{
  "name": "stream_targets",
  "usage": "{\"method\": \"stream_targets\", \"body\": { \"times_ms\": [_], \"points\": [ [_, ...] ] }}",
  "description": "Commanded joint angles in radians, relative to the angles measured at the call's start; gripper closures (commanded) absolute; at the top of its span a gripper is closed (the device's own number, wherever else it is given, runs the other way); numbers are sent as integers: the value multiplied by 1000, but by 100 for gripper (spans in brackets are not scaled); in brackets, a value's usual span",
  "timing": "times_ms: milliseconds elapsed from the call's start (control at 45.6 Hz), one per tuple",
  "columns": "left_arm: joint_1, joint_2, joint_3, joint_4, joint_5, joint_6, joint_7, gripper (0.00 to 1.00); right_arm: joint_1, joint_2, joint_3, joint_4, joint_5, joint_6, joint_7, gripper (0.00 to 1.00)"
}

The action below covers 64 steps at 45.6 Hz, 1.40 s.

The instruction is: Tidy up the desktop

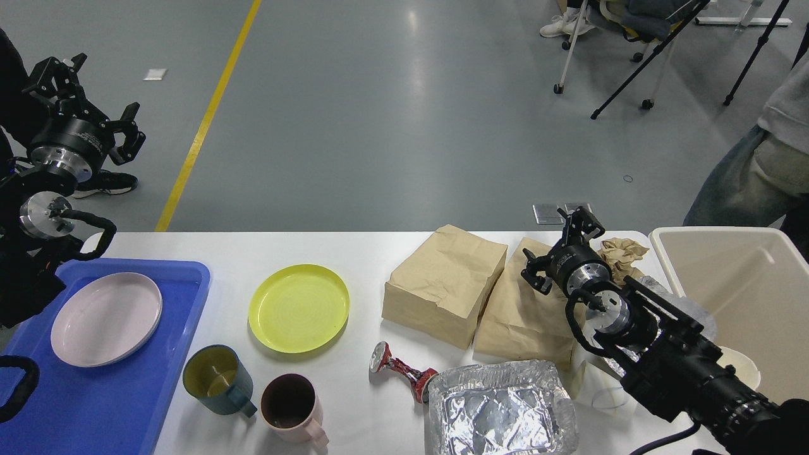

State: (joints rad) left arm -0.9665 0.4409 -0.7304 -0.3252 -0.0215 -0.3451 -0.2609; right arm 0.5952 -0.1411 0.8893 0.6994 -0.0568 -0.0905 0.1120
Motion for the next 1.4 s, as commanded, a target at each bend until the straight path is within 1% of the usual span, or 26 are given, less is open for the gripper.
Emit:
{"method": "stream_targets", "body": {
  "times_ms": [0, 504, 701, 899, 942, 1030, 1096, 1162, 1205, 1271, 1381],
  "points": [
    [0, -2, 0, 0, 0, 0, 0, 4, 0, 0, 0, 0, 0, 0, 0, 0],
    [2, -5, 3, 3, 0, 0, 0, 4, 0, 0, -1, 0, 0, 2, 0, 0],
    [20, 4, -3, 1, 3, 0, -1, 4, 0, 0, -1, 0, 0, 0, 0, 0],
    [8, 1, -1, -2, 5, -2, 11, 4, 0, 0, -1, 0, 0, 0, 0, 0],
    [12, 6, -4, -5, 2, -18, 9, 4, 0, 0, -1, 0, 0, 0, 0, 0],
    [22, 45, 14, -3, -6, -144, 12, 4, 0, 0, 0, 0, 0, 0, 0, 0],
    [31, 100, 25, -3, -5, -208, 15, 4, 0, 0, 0, 0, 0, 0, 0, 0],
    [48, 147, 80, -3, -3, -245, 18, 4, 0, 0, -1, 0, 0, 0, 0, 0],
    [43, 173, 158, -5, -2, -256, 18, 4, 0, 0, 0, 0, 0, 0, 0, 0],
    [28, 217, 303, -5, 2, -261, 20, 4, 0, 0, -1, 0, 0, 0, 0, 0],
    [-35, 292, 610, -20, 5, -287, 20, 4, 0, 0, -1, 0, 0, 0, 0, 0]
  ]
}}
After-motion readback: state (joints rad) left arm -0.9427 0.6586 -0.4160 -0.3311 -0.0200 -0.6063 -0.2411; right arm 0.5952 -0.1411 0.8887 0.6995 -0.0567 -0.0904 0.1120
